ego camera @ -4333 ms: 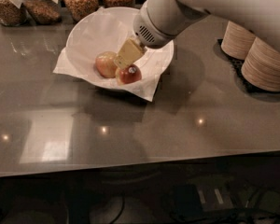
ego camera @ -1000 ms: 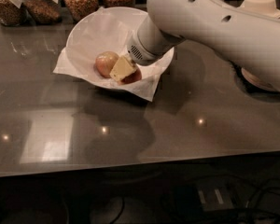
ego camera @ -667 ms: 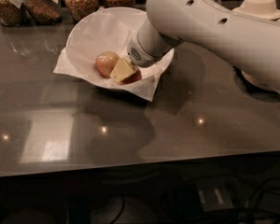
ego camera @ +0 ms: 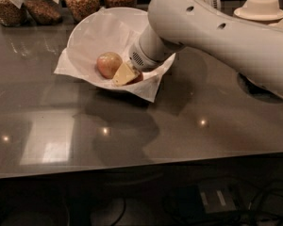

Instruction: Pick apple from white bowl

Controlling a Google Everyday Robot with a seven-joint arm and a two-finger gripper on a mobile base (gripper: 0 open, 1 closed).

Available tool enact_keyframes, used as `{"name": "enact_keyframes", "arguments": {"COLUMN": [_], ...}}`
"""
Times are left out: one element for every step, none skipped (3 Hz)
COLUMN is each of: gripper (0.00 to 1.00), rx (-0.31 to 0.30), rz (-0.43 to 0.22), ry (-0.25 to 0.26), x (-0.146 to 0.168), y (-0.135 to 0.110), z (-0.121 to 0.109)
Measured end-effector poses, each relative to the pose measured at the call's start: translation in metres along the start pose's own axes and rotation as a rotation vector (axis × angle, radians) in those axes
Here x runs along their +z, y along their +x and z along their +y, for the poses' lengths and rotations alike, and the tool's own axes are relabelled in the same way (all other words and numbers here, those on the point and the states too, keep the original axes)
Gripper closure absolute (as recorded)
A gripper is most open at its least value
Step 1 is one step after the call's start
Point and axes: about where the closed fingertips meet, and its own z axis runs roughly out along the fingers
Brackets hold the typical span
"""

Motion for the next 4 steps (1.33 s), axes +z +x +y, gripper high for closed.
{"name": "enact_keyframes", "arguments": {"gripper": [0.53, 0.77, 0.99, 1.0], "rx": [0.002, -0.005, -0.037, -0.091], "rz": [0.002, 0.0, 0.008, 0.032], "ry": [-0.002, -0.003, -0.011, -0.028], "x": [0.002, 0.001, -0.004, -0.013], "y": [0.001, -0.001, -0.011, -0.024], "z": [0.0, 0.001, 0.006, 0.009]}}
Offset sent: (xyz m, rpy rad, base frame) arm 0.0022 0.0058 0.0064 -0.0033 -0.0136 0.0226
